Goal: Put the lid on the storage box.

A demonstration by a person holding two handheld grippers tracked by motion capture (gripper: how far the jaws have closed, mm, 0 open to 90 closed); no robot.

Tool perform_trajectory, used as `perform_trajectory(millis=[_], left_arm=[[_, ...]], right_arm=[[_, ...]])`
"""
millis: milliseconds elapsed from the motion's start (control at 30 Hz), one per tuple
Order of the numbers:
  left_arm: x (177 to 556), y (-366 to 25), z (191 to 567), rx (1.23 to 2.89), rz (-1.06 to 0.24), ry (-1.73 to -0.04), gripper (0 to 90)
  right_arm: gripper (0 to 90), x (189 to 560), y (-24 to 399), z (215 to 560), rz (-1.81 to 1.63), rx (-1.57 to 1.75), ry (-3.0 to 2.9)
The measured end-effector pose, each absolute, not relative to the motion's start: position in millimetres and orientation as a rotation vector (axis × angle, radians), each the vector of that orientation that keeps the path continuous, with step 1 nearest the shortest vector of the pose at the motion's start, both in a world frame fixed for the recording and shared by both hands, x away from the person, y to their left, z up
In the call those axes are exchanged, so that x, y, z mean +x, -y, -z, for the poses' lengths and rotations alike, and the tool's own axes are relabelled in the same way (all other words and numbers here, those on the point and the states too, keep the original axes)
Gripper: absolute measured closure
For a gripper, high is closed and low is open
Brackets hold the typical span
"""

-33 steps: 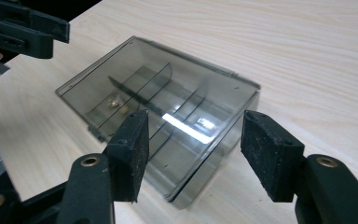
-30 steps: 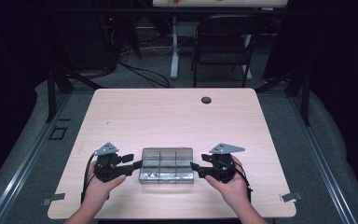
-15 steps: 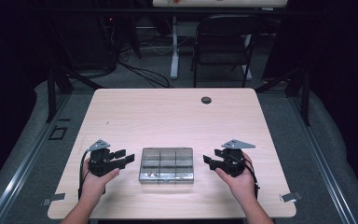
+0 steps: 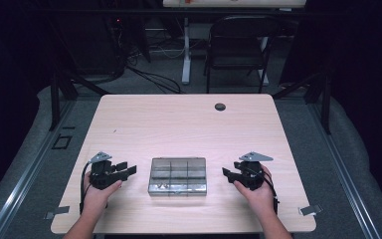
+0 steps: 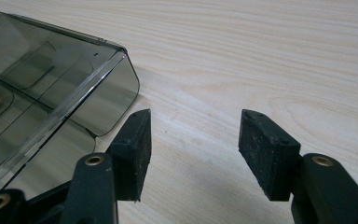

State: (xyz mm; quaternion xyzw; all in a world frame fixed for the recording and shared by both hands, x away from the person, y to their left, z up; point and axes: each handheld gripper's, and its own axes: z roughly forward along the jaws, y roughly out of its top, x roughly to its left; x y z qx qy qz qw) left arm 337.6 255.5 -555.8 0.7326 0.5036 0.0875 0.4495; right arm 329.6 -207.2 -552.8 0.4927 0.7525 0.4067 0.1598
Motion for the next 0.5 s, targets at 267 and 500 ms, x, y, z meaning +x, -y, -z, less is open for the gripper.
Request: perform_trajectory(millis=[267, 500], left_arm=[[339.7, -256.4, 560.2, 1.828, -0.223, -1.268, 48.3], [341.3, -253.5, 562.2, 1.843, -0.213, -1.278, 47.6]], right_arm=[[44.4, 331.6, 208.5, 559.1, -1.168, 1.454, -2.156], [44.4, 332.2, 207.5, 561.2, -1.152, 1.455, -2.167]])
